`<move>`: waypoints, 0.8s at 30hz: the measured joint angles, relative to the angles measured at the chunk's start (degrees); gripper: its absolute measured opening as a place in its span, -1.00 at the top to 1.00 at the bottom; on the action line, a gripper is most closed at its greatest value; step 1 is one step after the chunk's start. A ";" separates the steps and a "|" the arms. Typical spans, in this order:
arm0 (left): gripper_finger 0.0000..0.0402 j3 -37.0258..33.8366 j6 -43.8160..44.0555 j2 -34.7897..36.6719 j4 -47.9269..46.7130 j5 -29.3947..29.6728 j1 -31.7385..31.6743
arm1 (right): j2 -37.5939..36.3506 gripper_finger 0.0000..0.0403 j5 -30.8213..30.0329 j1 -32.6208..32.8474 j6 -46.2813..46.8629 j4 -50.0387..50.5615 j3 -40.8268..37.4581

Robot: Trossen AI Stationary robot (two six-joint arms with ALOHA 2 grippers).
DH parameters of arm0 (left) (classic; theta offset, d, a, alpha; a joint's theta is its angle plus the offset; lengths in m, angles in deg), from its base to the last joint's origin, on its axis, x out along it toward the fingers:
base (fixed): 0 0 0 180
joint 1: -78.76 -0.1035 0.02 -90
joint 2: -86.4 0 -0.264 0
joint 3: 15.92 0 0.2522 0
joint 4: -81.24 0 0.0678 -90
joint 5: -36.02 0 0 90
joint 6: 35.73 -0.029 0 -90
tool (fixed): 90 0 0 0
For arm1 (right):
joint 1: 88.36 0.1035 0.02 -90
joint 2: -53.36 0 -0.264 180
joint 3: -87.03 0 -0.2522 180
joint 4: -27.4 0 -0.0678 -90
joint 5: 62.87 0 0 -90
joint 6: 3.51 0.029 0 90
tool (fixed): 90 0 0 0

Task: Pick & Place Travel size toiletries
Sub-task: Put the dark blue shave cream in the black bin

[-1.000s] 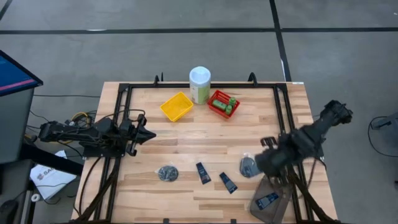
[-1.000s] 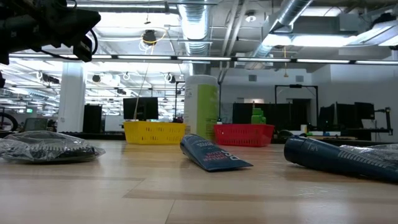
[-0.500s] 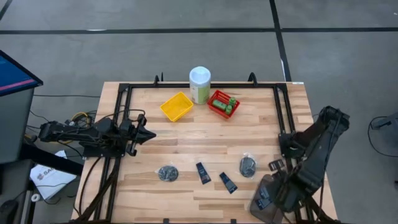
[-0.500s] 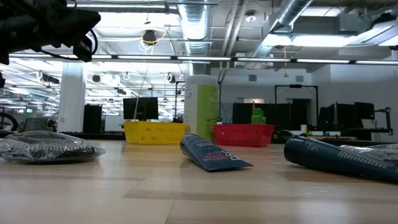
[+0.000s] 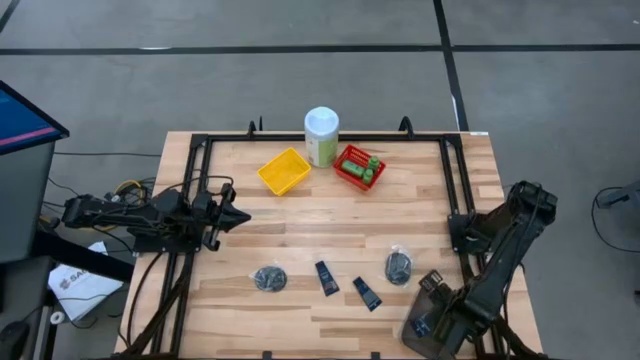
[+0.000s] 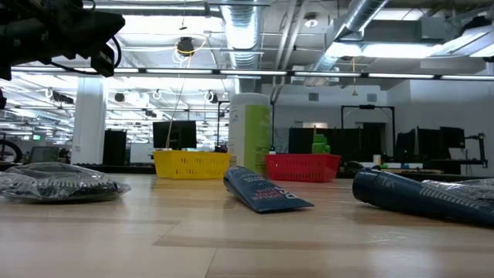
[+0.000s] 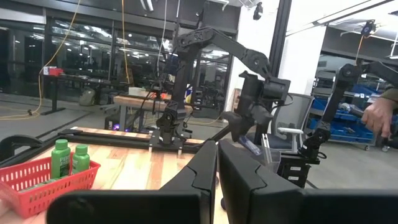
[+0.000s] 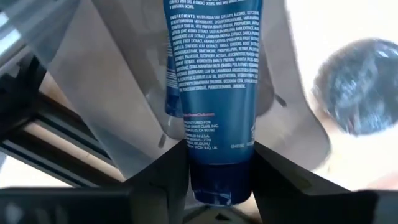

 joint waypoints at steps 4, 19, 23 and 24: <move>0.94 0.00 -0.01 -0.01 0.02 0.01 0.00 | -0.02 0.32 0.02 -0.02 -3.01 -3.74 -2.42; 0.94 -0.01 -0.01 0.01 0.15 0.00 0.01 | -0.02 0.09 0.05 -0.87 -8.44 -6.33 -6.44; 0.94 -0.01 0.01 0.01 0.25 0.01 0.00 | -1.40 0.01 0.05 -1.16 -2.10 -3.92 -6.38; 0.94 -0.01 0.00 0.00 0.33 0.00 0.02 | -2.21 0.00 0.05 -1.51 -0.54 -2.86 -6.21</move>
